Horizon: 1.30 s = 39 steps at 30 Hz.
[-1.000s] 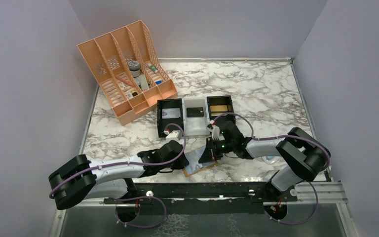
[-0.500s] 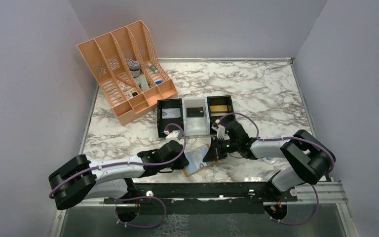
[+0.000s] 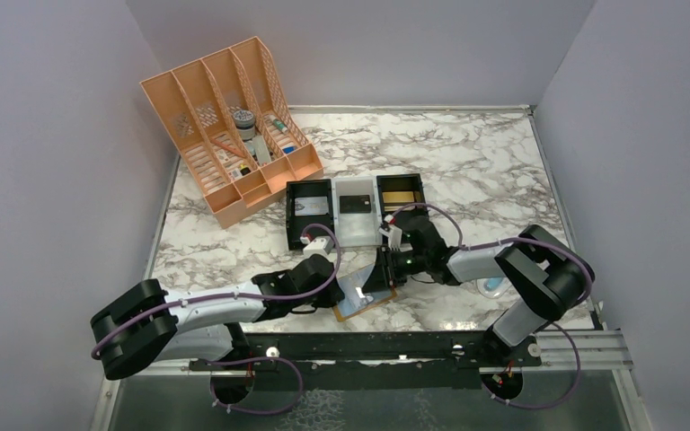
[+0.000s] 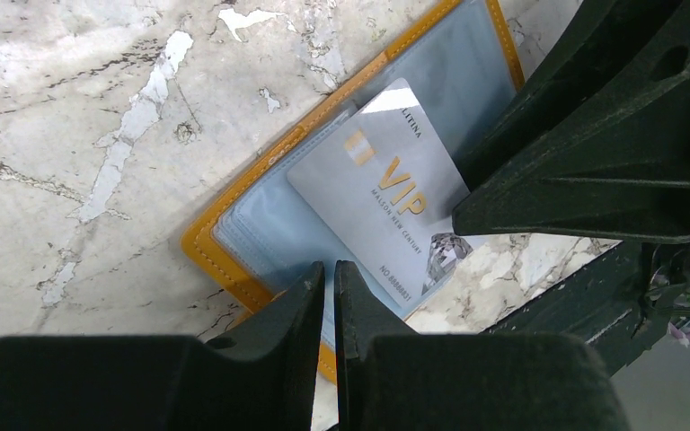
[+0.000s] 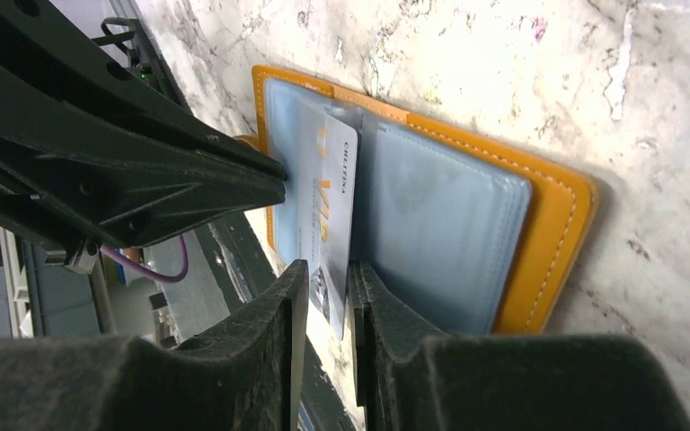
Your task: Take the credit cards out of the card holder
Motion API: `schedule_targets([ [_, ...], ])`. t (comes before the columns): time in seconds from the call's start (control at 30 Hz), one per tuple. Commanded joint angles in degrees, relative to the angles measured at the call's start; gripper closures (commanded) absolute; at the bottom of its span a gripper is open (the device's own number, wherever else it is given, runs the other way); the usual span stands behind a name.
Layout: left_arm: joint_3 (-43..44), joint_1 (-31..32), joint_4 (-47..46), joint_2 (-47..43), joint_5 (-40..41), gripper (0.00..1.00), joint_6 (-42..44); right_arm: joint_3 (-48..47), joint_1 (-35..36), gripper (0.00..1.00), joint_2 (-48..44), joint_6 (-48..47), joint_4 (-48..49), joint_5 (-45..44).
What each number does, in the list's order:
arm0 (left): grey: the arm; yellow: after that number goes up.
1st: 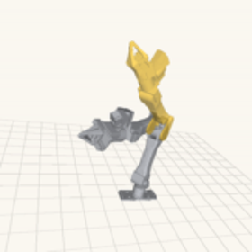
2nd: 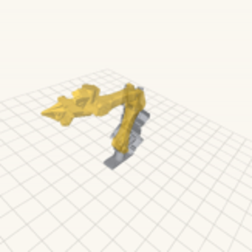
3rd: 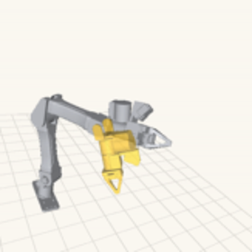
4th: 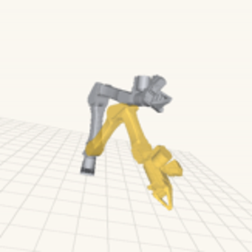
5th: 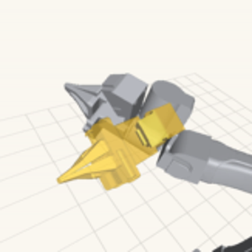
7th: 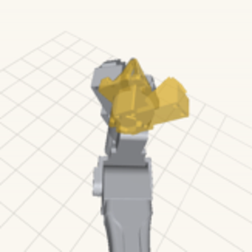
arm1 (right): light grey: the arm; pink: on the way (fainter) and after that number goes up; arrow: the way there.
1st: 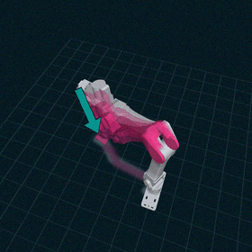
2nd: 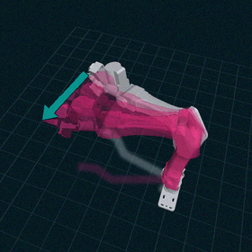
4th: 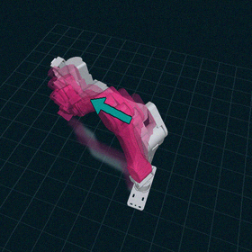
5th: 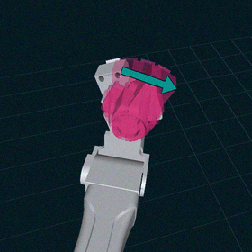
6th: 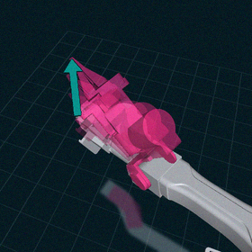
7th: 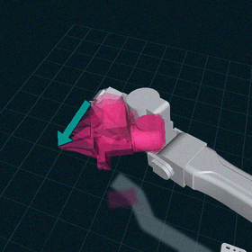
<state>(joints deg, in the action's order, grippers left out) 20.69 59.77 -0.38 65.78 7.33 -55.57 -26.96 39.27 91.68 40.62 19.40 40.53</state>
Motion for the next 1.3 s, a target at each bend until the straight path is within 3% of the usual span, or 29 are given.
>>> schedule_targets([
  [0.0,-0.47,0.35,4.21,1.94,1.46,0.86,1.52,-1.97,-0.31,0.75,3.19,0.41,3.18,2.49],
  [0.4,-0.44,0.35,2.96,3.71,1.04,0.87,1.83,-3.7,-0.25,0.77,8.27,1.94,7.24,6.46],
  [0.57,-0.24,0.34,2.62,4.33,0.85,0.88,1.78,-2.64,-0.26,0.91,7.71,2.95,7.98,5.53],
  [0.8,-0.4,0.35,2.59,4.36,0.67,0.88,1.96,1.13,-0.91,0.96,2.49,2.41,4.11,-0.01],
  [1.07,-0.53,0.44,2.19,4.22,0.25,0.89,2.47,3.33,-1.78,0.93,1.75,3.63,6.6,2.98],
  [1.27,-0.47,0.52,0.86,5.0,-0.38,0.89,3.01,2.4,-1.74,0.8,2.86,4.8,9.17,4.39],
])
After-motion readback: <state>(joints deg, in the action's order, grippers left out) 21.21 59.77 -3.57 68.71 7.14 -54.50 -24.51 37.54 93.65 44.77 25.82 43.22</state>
